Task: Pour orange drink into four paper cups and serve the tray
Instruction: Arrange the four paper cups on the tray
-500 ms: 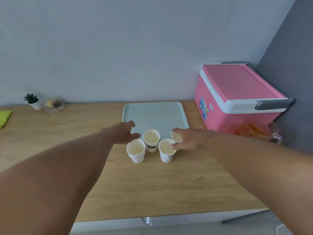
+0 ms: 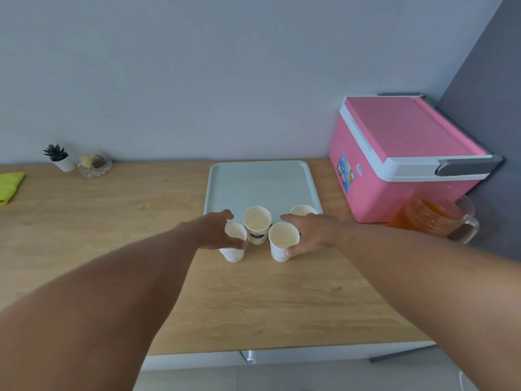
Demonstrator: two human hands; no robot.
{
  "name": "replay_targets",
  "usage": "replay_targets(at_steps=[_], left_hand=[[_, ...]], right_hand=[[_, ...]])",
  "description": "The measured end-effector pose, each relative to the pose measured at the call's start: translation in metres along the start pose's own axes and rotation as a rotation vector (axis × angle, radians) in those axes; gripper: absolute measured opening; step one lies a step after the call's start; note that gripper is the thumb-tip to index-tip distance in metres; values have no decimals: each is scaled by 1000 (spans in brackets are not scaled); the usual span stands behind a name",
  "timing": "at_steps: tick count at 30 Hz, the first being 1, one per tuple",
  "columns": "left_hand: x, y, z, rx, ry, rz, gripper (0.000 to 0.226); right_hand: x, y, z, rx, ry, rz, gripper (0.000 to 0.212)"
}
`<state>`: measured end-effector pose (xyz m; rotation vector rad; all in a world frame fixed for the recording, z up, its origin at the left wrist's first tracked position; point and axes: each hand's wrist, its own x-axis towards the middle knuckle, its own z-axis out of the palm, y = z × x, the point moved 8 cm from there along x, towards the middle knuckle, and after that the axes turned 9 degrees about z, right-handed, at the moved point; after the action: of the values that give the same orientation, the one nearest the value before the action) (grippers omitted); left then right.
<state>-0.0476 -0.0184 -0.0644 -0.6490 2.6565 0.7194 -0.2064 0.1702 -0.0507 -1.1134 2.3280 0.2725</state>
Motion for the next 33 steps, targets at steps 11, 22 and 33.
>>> replay_targets(at_steps=[11,22,33], left_hand=[[-8,4,10,21,-41,0,100],[-17,7,-52,116,17,-81,105],[-18,31,-118,193,142,-166,103]], right_hand=[[12,-3,11,95,6,-34,79],[6,12,-51,251,-37,-69,91],[16,23,-130,333,111,-123,79]])
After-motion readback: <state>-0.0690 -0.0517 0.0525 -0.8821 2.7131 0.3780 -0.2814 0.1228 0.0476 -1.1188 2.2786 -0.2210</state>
